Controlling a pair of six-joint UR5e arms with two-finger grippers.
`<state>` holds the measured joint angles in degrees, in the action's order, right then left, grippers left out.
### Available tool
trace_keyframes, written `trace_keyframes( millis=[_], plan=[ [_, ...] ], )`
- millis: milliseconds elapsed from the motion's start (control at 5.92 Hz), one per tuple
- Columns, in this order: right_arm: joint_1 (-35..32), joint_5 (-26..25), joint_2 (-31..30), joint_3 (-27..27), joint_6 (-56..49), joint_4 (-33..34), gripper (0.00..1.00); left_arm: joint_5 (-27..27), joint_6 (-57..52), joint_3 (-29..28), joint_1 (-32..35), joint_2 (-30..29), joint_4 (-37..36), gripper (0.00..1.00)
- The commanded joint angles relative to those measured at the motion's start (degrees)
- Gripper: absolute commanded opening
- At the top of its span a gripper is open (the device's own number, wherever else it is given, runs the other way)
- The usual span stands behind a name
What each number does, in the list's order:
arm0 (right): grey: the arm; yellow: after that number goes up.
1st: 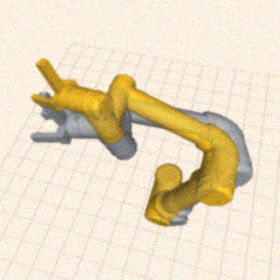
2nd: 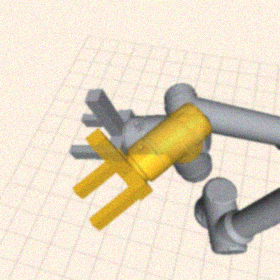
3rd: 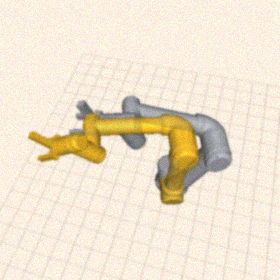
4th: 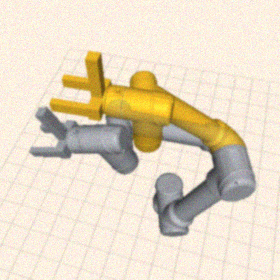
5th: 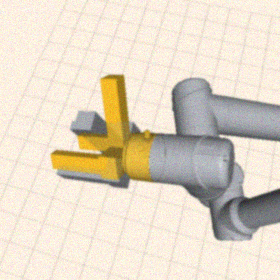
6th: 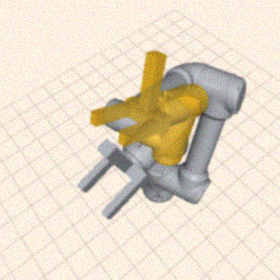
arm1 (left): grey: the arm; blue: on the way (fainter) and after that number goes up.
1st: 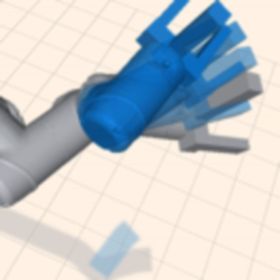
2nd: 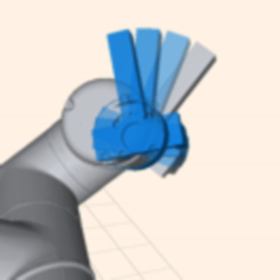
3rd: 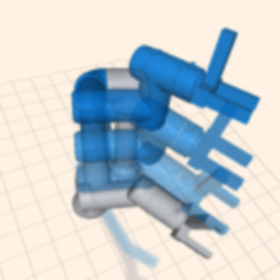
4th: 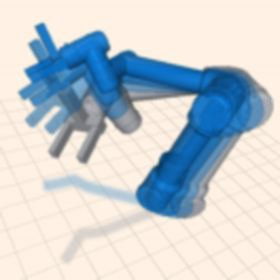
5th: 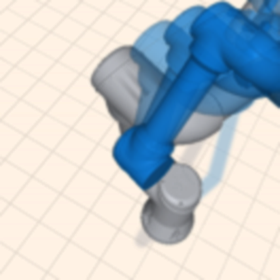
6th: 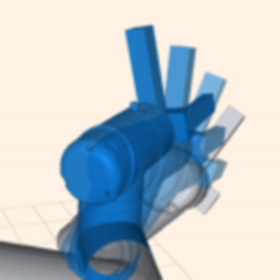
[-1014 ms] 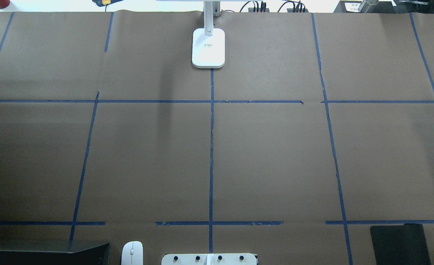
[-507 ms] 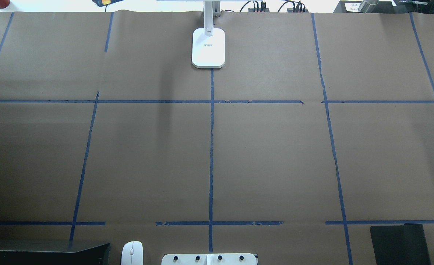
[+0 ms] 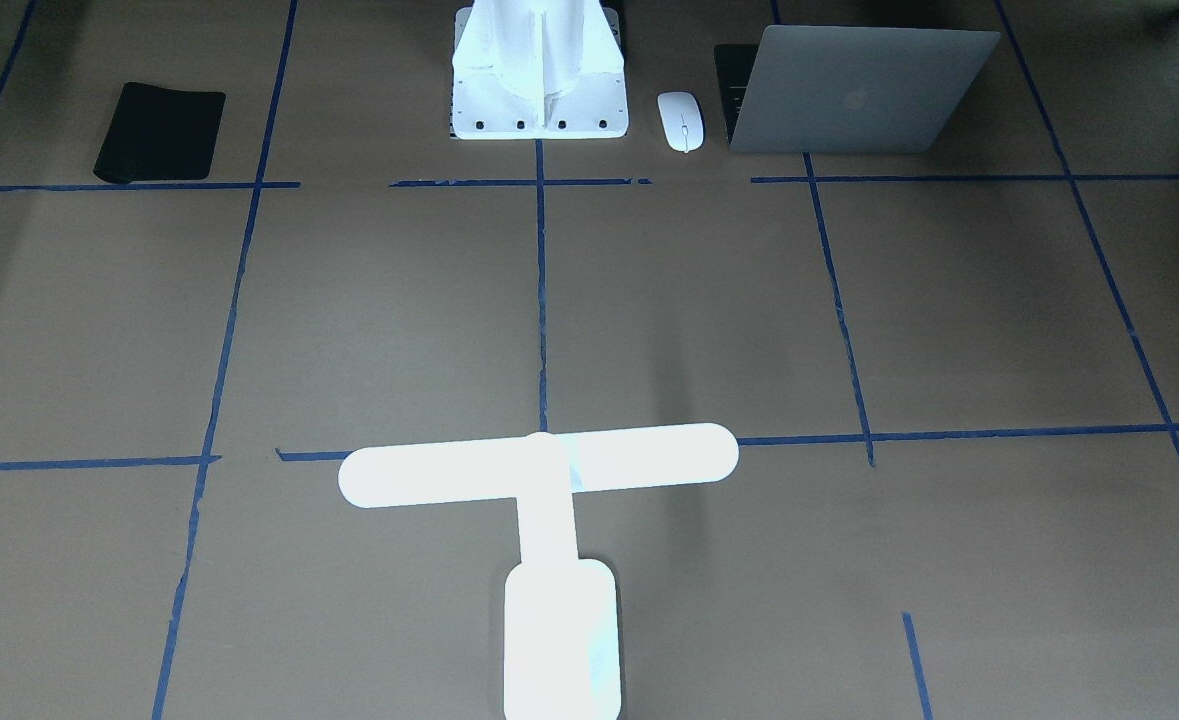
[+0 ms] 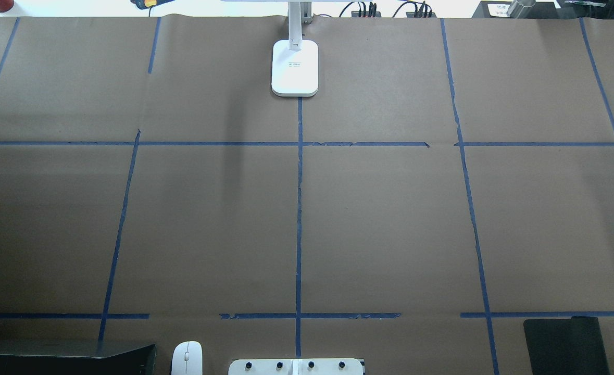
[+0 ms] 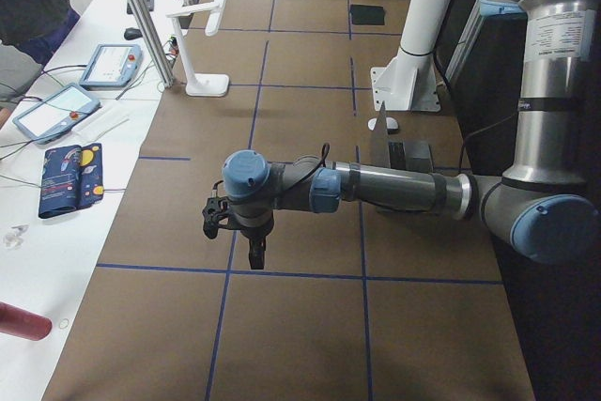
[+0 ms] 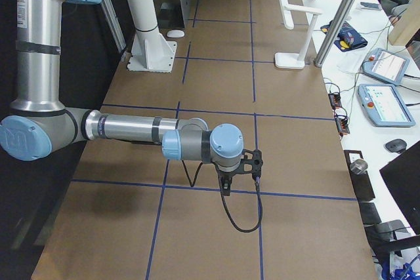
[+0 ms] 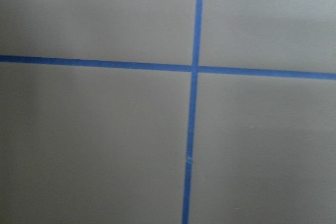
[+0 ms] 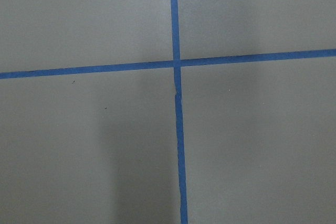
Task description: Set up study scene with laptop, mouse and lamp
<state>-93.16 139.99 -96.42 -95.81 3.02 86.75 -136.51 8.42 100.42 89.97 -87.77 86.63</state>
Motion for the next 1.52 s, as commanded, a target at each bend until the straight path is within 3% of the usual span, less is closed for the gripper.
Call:
trace_keyframes(
  millis=[0,507,845,1183,1352],
  plan=[
    [0.0,0.0,0.0,-0.1,0.0,0.0,1.00,-2.0,12.4,11.7,-2.7,3.9,-0.1,1.00],
    [0.0,0.0,0.4,-0.5,-0.1,0.0,1.00,-1.0,40.1,24.6,-13.5,6.5,0.0,1.00],
    [0.1,-0.3,0.8,-1.2,-0.2,0.0,1.00,5.1,57.0,36.6,-22.8,12.9,-0.1,1.00],
    [0.0,0.1,1.7,-1.6,0.1,0.1,1.00,6.7,72.1,42.5,-28.6,14.7,0.0,1.00],
    [0.0,0.0,1.6,-1.6,2.3,0.1,1.00,9.9,80.0,45.7,-33.8,16.5,0.0,1.00]
  ],
)
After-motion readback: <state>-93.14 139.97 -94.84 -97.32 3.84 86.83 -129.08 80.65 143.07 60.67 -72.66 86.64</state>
